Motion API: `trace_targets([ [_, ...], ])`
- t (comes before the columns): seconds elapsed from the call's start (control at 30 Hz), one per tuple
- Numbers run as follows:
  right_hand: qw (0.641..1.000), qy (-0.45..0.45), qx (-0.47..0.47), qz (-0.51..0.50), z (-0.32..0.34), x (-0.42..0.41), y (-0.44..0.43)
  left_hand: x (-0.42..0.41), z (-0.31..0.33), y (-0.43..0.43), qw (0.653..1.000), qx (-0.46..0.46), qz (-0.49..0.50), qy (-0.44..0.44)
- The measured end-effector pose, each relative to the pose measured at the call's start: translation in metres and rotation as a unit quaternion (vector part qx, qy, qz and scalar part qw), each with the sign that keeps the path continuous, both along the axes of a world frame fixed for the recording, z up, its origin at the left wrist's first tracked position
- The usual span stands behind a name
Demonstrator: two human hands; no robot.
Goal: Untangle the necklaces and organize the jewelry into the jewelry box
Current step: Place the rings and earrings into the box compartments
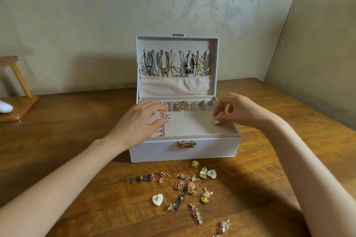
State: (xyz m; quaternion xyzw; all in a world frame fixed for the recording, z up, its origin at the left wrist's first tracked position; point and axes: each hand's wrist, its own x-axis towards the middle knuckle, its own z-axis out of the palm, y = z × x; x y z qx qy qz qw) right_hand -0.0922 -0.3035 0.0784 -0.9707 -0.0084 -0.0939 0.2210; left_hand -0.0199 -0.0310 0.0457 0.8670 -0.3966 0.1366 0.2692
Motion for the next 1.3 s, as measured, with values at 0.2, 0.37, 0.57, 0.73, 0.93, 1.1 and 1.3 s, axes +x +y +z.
trace_targets([
  [0.2, 0.997, -0.051, -0.058, -0.025, -0.005, -0.001, -0.007, 0.002, -0.004, 0.001, 0.998, -0.014, 0.003, 0.066],
  [0.37, 0.995, -0.019, -0.076, -0.055, -0.007, 0.001, -0.003, -0.003, -0.004, 0.001, 0.999, -0.036, 0.007, 0.009],
  [0.57, 0.978, -0.022, 0.204, -0.030, -0.006, -0.009, -0.013, -0.035, -0.007, -0.012, 0.942, -0.004, -0.119, -0.314],
  [0.73, 0.891, -0.008, 0.453, 0.022, -0.015, -0.006, -0.015, -0.054, -0.026, -0.022, 0.863, 0.120, -0.157, -0.465],
  [0.93, 0.829, -0.016, 0.557, 0.040, -0.022, -0.002, -0.015, -0.082, -0.024, -0.026, 0.882, 0.185, 0.017, -0.433],
  [1.1, 0.824, -0.008, 0.566, 0.024, -0.024, -0.001, -0.013, -0.105, -0.026, -0.033, 0.903, 0.201, 0.141, -0.353],
  [1.3, 0.826, 0.004, 0.564, 0.013, -0.026, -0.001, -0.011, -0.111, -0.025, -0.035, 0.912, 0.228, 0.179, -0.290],
])
